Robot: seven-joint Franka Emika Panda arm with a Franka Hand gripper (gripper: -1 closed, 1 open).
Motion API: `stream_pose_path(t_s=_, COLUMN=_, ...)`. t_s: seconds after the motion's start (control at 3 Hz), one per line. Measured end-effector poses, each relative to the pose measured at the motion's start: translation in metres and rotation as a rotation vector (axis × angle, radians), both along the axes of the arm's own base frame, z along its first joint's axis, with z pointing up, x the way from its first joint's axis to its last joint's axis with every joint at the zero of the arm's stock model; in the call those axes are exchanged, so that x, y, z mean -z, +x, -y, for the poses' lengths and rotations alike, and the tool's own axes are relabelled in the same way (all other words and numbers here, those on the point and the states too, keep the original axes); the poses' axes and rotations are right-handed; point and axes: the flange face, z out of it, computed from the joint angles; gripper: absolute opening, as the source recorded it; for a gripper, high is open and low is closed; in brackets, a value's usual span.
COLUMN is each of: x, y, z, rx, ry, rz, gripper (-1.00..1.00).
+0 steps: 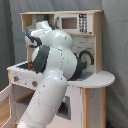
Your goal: Play with the kitchen
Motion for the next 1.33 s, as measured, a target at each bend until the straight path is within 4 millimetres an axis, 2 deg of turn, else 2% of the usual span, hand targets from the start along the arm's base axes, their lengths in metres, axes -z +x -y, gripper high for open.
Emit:
stream_pose_path(t_s=0.67, x=-0.031, y=-0.047, z=-0.024, rx=-0.03, ry=-0.074, rz=0.002, gripper=1.0)
stream_pose_path(t_s=1.33, x=-0.048, y=-0.087, z=-0.035, rx=-0.059, ry=-0.232, rz=0.033, gripper=1.0)
